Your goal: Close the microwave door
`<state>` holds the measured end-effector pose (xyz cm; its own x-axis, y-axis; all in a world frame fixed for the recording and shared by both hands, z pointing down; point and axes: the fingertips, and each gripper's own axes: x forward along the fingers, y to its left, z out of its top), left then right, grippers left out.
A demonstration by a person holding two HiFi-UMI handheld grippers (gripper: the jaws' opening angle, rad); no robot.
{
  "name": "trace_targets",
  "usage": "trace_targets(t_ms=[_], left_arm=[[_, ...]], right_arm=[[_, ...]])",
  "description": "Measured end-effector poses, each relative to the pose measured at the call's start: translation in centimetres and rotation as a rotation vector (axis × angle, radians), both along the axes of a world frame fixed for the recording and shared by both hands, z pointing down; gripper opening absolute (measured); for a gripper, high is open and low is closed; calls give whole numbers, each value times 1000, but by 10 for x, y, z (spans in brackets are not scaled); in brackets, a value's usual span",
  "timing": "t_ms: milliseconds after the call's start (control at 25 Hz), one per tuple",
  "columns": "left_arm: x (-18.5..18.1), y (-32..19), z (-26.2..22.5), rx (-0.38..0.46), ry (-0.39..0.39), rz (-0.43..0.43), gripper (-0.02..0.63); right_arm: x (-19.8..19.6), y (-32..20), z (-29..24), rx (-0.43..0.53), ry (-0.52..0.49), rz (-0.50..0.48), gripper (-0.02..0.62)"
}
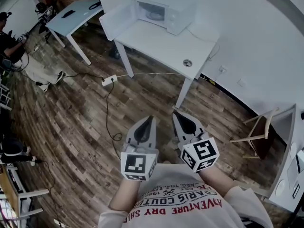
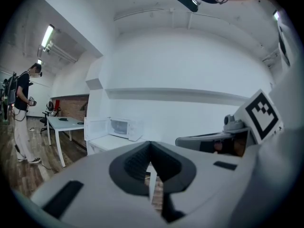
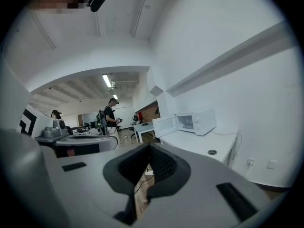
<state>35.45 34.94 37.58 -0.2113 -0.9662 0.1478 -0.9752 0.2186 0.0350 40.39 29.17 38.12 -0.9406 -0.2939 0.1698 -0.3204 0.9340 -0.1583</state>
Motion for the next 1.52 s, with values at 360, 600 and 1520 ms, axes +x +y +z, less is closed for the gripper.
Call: trace_targets(t_ms=[360, 600, 1520], left_arm=[[-113, -50, -6, 17, -10, 53, -6], [-226, -76, -18, 30, -10, 61, -6], [-411, -277, 10, -15, 59, 36, -6]], right_arm=[[-107, -42, 2, 23, 21, 49, 11], [-202, -70, -4, 39, 25, 89, 12], [-393, -284, 11, 14, 57, 93, 12]])
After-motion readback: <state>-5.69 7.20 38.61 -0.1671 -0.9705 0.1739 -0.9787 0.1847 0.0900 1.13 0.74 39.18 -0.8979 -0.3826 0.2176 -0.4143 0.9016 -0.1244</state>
